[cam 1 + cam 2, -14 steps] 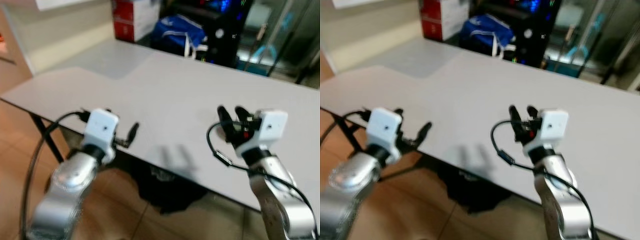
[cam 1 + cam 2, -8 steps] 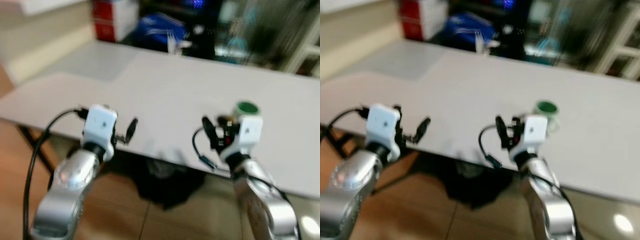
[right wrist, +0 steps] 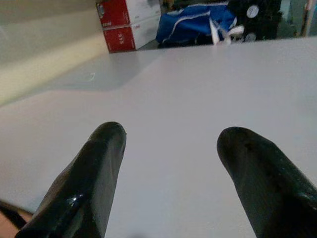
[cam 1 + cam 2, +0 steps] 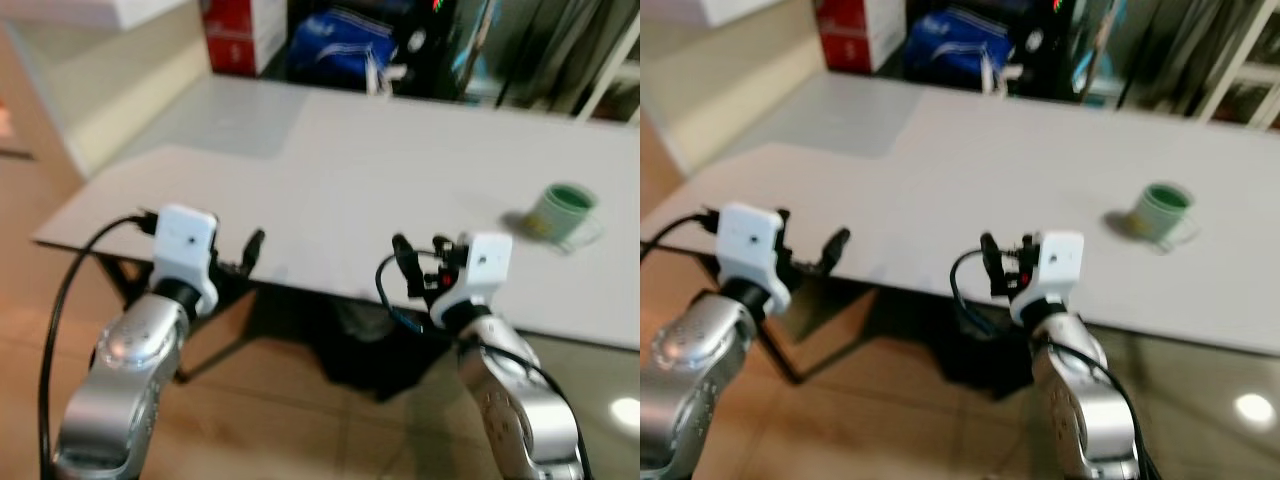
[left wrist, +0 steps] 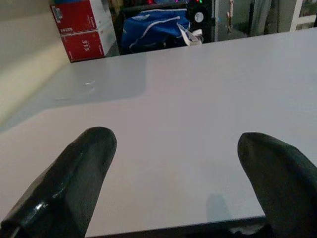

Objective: Setting the table

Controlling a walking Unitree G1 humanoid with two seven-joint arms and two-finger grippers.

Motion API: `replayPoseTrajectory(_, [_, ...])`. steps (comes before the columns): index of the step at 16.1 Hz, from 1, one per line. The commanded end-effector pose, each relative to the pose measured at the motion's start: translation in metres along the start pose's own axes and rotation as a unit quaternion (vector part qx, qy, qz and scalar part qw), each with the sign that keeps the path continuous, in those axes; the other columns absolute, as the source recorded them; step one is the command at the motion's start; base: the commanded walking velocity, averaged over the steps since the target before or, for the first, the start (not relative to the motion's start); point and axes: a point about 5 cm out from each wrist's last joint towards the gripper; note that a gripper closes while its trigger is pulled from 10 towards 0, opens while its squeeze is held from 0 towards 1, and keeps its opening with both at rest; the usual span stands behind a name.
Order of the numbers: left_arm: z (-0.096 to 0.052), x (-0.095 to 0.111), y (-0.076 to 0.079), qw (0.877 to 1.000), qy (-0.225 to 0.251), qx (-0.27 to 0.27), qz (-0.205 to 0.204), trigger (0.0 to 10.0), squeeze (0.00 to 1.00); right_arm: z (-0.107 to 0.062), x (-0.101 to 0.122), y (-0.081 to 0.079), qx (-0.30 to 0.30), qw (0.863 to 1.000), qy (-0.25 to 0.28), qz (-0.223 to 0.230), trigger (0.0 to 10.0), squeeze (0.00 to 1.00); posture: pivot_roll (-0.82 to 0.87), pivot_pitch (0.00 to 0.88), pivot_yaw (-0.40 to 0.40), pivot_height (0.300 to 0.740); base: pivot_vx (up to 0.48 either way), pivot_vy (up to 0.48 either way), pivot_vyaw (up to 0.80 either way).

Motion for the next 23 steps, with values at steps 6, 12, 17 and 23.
replayPoseTrajectory(6, [0.005,0.004,-0.009,0.999,0.004,0.015,0.029,10.0,0.00,0.009,0.003,0.005,-0.039,0.999,0.010,-0.036,10.0,0.00,0.04,0.000,-0.005,0.740,0.000,0.480,0.00])
replayPoseTrajectory(12, [0.008,0.009,-0.015,0.998,0.017,0.042,0.036,10.0,0.00,0.018,0.010,0.005,-0.046,0.998,0.016,-0.035,10.0,0.00,0.04,0.000,-0.021,0.740,0.000,0.480,-0.40])
replayPoseTrajectory(17, [0.009,0.012,-0.020,0.997,0.021,0.054,0.041,10.0,0.00,0.024,0.014,0.004,-0.055,0.997,0.026,-0.040,10.0,0.00,0.04,0.000,-0.026,0.740,0.000,0.480,-0.80])
replayPoseTrajectory(23, [0.009,0.027,-0.028,0.995,0.049,0.064,0.060,10.0,0.00,0.024,0.021,-0.002,-0.023,0.998,0.045,-0.034,10.0,0.00,0.05,0.000,-0.031,0.740,0.000,0.480,-0.46])
Point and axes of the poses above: a point about 5 cm out from each wrist's last joint towards the gripper, its own z axis pointing out of the wrist towards the gripper, its own x axis along the axis of the wrist's last joint, y = z × x, and after that the axes turned 3 degrees about -z, right-handed
